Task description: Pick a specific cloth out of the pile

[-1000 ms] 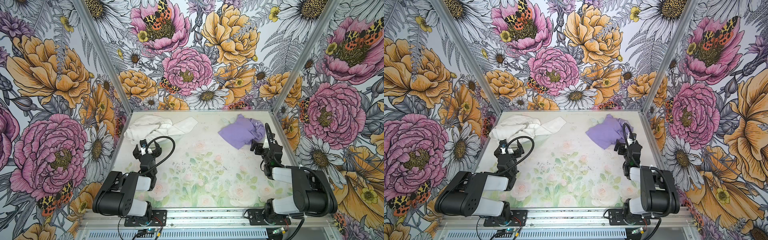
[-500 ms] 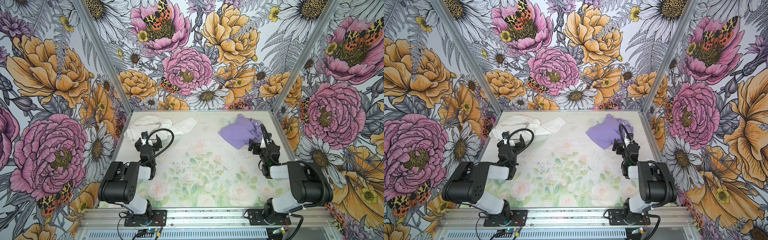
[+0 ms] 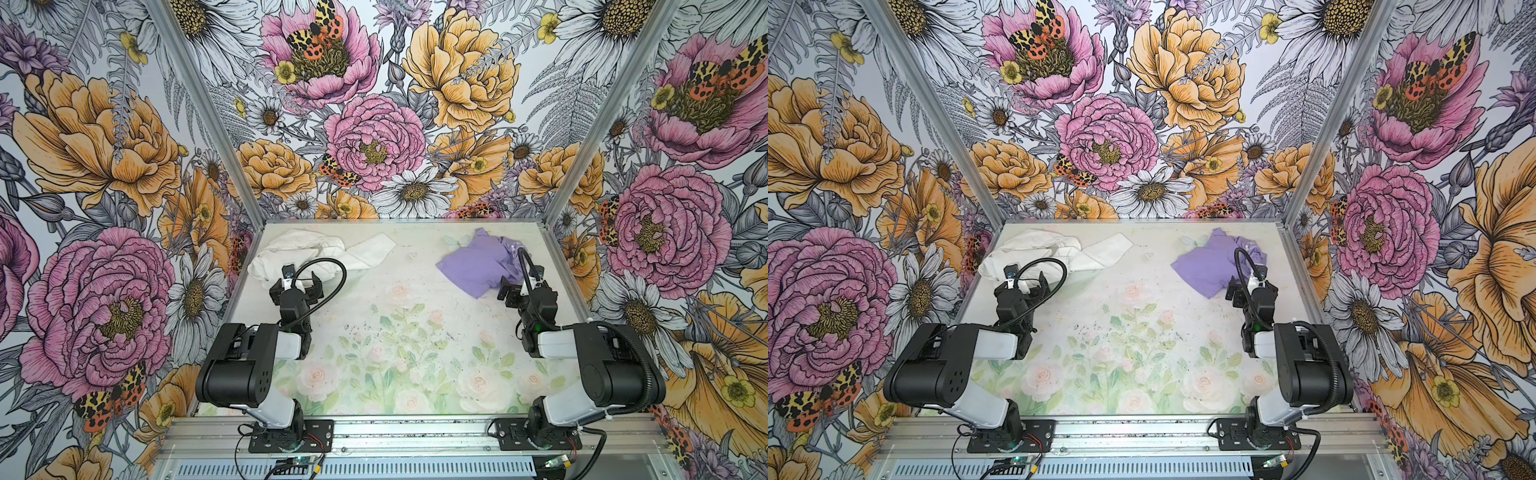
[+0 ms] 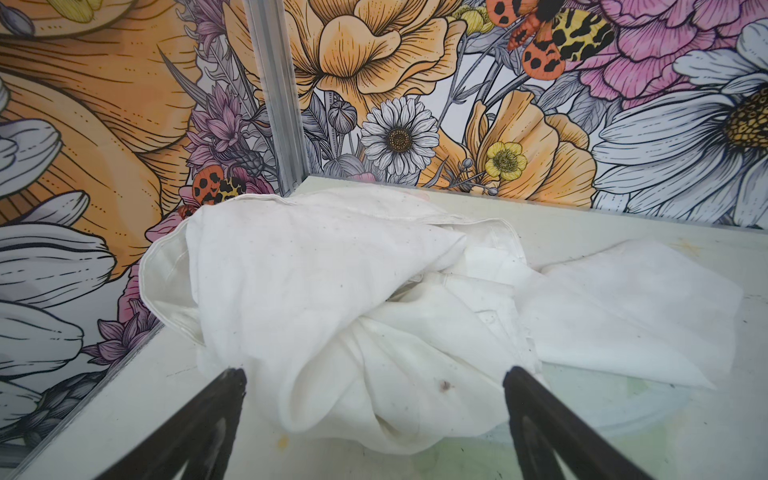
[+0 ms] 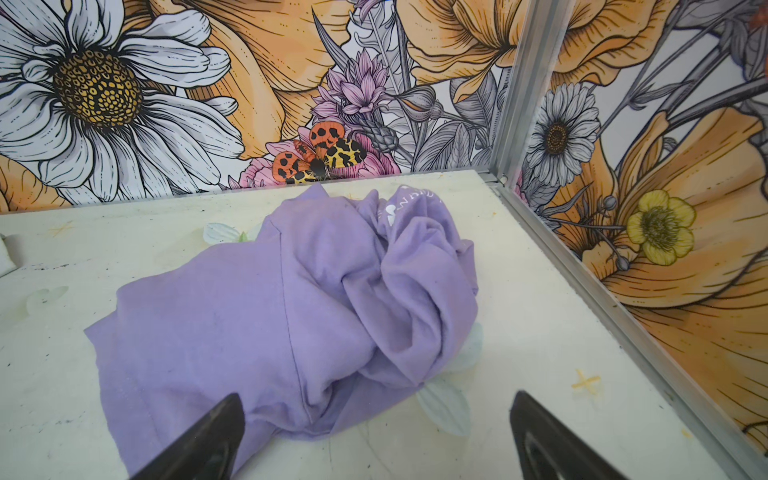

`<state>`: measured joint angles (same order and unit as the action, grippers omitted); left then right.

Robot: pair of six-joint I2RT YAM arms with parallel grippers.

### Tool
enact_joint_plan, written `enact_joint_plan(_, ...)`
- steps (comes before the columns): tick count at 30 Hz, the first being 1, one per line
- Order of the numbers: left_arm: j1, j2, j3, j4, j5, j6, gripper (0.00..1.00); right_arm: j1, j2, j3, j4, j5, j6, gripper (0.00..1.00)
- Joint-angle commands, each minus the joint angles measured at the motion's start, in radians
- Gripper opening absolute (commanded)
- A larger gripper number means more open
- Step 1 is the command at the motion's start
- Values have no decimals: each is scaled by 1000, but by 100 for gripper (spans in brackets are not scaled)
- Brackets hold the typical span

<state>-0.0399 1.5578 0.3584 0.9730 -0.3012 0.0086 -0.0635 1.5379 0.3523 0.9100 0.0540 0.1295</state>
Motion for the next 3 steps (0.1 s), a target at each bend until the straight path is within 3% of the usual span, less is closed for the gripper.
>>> enact_joint_plan(1, 14, -6, 10, -13, 53, -7, 99, 7, -4, 6, 24, 15, -7, 100)
enact_joint_plan(3, 14, -6, 10, -11, 53, -7, 99, 7, -4, 6, 25, 15, -7, 100)
